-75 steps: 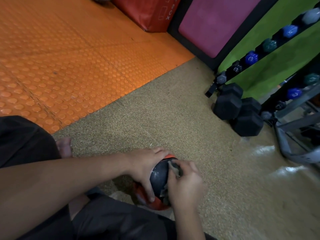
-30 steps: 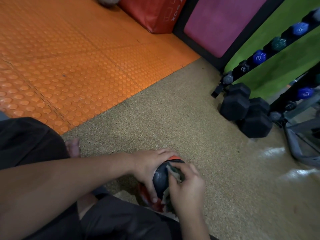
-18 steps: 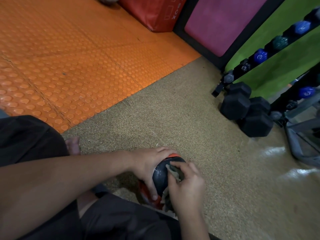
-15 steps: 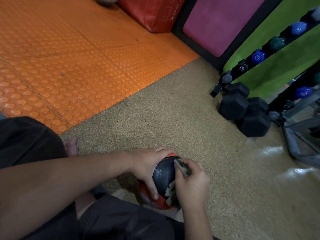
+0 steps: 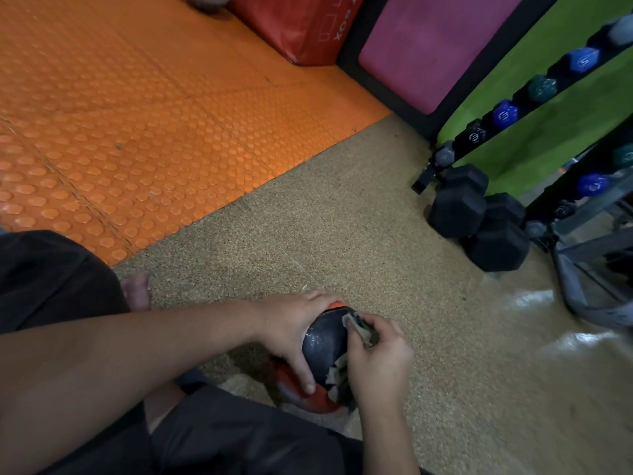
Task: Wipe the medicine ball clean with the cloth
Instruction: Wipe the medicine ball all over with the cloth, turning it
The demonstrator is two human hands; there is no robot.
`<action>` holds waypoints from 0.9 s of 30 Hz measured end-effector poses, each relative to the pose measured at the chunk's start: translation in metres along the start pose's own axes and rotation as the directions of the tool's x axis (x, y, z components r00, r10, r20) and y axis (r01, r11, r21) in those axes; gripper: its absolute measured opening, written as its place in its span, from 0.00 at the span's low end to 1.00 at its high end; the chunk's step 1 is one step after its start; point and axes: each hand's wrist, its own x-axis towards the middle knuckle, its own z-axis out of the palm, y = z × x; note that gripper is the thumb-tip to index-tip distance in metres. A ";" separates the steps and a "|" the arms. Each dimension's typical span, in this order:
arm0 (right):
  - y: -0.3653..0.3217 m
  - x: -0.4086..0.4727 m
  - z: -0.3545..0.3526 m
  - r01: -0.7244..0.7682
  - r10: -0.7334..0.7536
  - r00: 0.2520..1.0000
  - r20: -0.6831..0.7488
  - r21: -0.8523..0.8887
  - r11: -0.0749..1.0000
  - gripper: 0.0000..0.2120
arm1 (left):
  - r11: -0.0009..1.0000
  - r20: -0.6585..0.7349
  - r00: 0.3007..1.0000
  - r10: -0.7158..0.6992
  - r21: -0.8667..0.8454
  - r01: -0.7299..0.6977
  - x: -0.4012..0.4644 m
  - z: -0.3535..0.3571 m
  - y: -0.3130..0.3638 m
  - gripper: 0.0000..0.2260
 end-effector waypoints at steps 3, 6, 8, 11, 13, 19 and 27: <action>-0.007 -0.011 0.000 0.071 -0.069 0.997 0.042 -0.049 0.996 0.10 | 1.000 -0.001 1.000 0.012 0.004 -0.012 0.000 0.000 0.000 0.66; -0.017 -0.024 0.000 0.151 -0.147 0.980 0.136 -0.022 0.988 0.12 | 0.999 0.029 0.999 0.041 -0.001 -0.041 -0.003 -0.001 -0.004 0.67; -0.016 -0.020 0.001 0.137 -0.136 0.983 0.125 -0.002 0.991 0.11 | 0.999 0.033 0.998 0.048 -0.004 -0.048 -0.005 -0.002 -0.005 0.67; -0.006 -0.006 0.002 0.046 -0.046 0.998 0.037 0.001 0.999 0.09 | 0.999 0.002 0.999 0.034 -0.009 -0.034 -0.004 -0.002 -0.001 0.65; -0.001 -0.002 0.002 0.008 -0.008 1.000 0.004 -0.006 1.000 0.08 | 1.000 -0.014 1.000 0.017 -0.014 -0.017 -0.002 -0.001 0.002 0.64; -0.019 -0.024 0.003 0.133 -0.130 0.986 0.105 -0.021 0.991 0.12 | 0.997 -0.005 0.997 0.075 -0.006 -0.075 -0.005 -0.002 -0.003 0.65; -0.003 -0.004 0.001 -0.008 0.009 1.000 0.015 -0.005 1.000 0.08 | 1.000 -0.036 0.999 0.019 -0.008 -0.019 0.000 0.003 0.003 0.63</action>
